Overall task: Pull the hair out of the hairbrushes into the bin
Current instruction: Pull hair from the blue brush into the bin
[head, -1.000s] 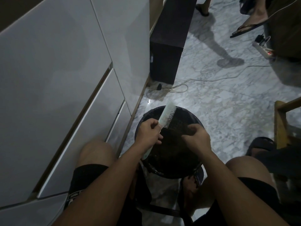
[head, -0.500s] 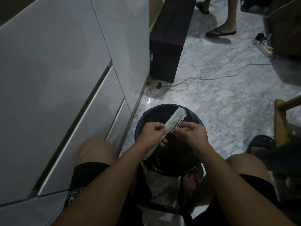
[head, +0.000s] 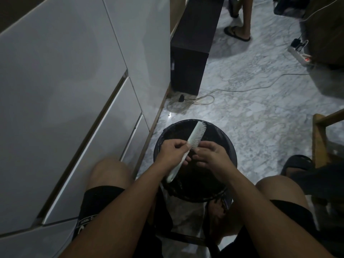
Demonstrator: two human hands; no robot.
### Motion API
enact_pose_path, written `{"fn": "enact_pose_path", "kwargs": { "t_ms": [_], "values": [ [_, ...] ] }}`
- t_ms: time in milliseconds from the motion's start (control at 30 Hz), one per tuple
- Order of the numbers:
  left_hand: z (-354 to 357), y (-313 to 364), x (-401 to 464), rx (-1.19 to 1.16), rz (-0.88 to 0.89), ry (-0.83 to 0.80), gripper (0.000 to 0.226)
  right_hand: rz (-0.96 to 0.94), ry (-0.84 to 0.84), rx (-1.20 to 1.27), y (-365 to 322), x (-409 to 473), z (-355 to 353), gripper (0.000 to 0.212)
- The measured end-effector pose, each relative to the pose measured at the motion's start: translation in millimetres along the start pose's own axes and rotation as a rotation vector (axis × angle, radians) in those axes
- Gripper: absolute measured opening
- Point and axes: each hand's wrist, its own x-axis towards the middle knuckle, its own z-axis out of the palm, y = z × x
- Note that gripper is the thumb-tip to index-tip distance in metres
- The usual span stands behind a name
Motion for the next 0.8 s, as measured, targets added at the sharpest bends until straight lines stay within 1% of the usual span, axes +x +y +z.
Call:
{"fn": "enact_pose_path", "kwargs": {
  "t_ms": [67,133,233,300,367,433,500,567,633,733,800],
  "values": [
    [-0.1,0.0,0.2,0.026,0.009,-0.008,0.016,-0.028,0.075,-0.021,0.1,-1.3,1.0,0.029],
    [0.5,-0.9,-0.4,0.064,0.021,-0.015,0.025,-0.066,0.157,-0.092,-0.3,-1.6,0.5,0.025],
    [1.3,-2.2,-1.8,0.104,0.029,-0.02,0.025,-0.159,0.235,-0.206,-1.0,-2.7,-0.4,0.01],
    [1.4,-2.2,-2.6,0.119,0.035,-0.019,0.024,-0.211,0.274,-0.24,-1.3,-2.6,-0.6,0.003],
    [1.9,-1.8,-3.9,0.125,0.035,-0.015,0.024,-0.233,0.324,-0.211,-1.6,-1.1,-1.3,0.002],
    [2.1,-1.1,-5.5,0.135,0.035,-0.02,0.023,-0.229,0.363,-0.136,-3.0,1.1,-2.5,0.006],
    [2.5,-0.8,-6.8,0.134,0.036,-0.026,0.022,-0.219,0.347,-0.079,-5.1,0.4,-2.9,0.013],
    [2.3,-0.5,-7.8,0.126,0.029,-0.028,0.021,-0.206,0.312,-0.082,-6.0,-2.1,-2.4,0.017],
    [2.5,-0.6,-8.9,0.119,0.022,-0.033,0.02,-0.189,0.31,-0.099,-6.4,-4.9,-2.2,0.016],
    [4.5,-0.2,-9.9,0.122,0.035,-0.034,0.02,-0.165,0.362,-0.043,-9.5,-4.3,-3.9,0.002],
    [5.6,1.4,-10.4,0.111,0.038,-0.028,0.02,-0.159,0.413,-0.007,-13.2,-3.2,-5.6,0.009]
  ]
}}
